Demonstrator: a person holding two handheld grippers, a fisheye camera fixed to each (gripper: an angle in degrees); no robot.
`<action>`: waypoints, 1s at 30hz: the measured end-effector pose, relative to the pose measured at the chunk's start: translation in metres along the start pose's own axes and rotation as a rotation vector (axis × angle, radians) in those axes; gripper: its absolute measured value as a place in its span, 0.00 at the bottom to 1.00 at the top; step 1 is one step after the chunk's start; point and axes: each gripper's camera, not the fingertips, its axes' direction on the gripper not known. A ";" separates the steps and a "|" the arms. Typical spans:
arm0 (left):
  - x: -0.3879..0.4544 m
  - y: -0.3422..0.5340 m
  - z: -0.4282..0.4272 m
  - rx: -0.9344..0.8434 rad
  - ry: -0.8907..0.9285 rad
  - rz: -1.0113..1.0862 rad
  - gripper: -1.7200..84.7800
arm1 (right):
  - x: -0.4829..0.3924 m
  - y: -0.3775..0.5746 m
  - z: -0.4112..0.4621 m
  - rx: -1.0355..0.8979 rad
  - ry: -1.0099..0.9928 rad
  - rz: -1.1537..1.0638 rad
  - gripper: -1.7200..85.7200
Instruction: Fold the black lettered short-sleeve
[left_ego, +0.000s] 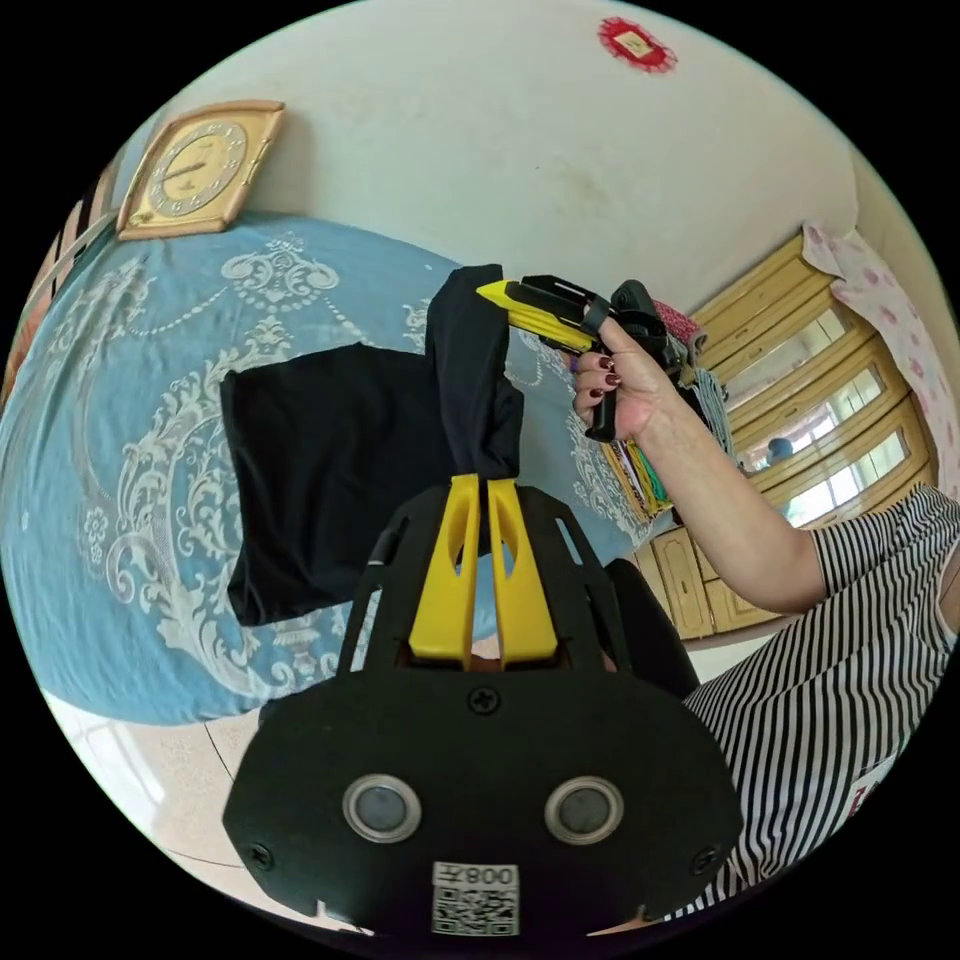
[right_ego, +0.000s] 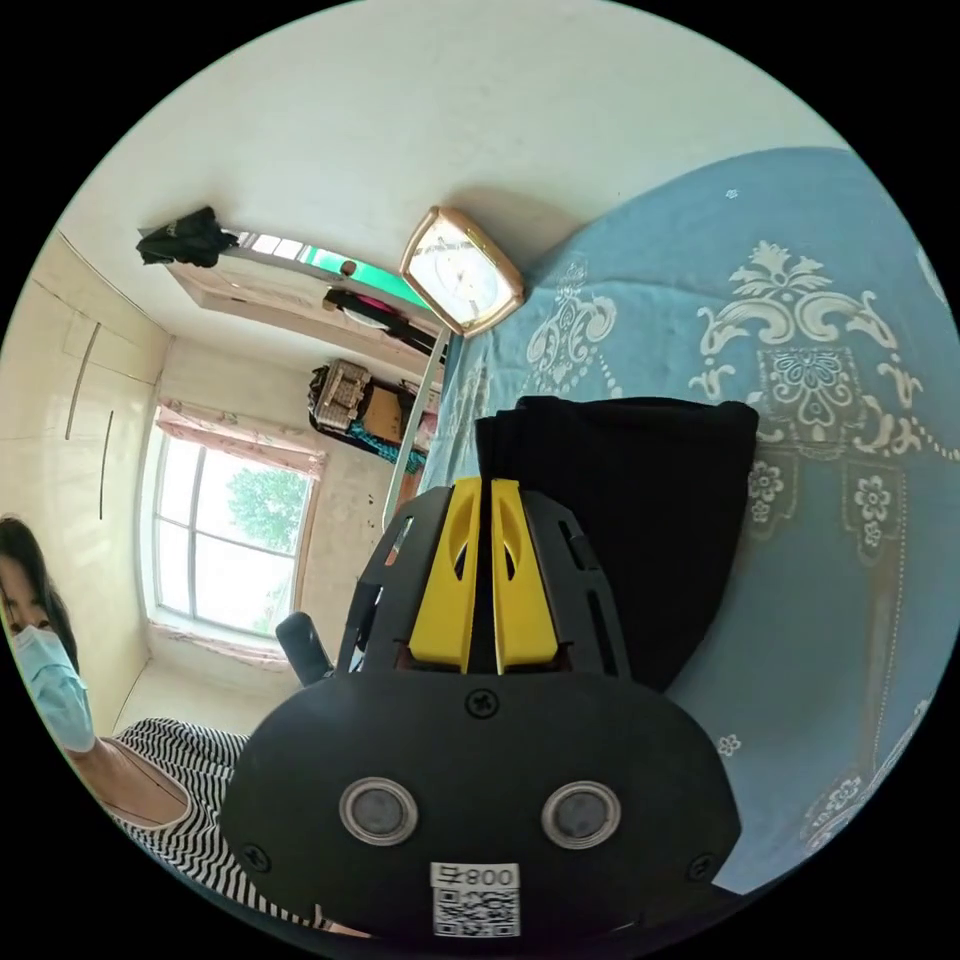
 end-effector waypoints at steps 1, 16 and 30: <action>-0.013 0.007 -0.005 0.004 0.000 -0.016 0.03 | -0.006 -0.005 0.024 -0.024 0.006 0.004 0.03; -0.282 0.156 -0.055 0.032 0.113 -0.374 0.03 | -0.052 -0.053 0.260 -0.240 0.166 0.002 0.04; -0.419 0.248 -0.082 0.064 0.224 -0.520 0.03 | -0.081 -0.074 0.387 -0.351 0.257 0.000 0.04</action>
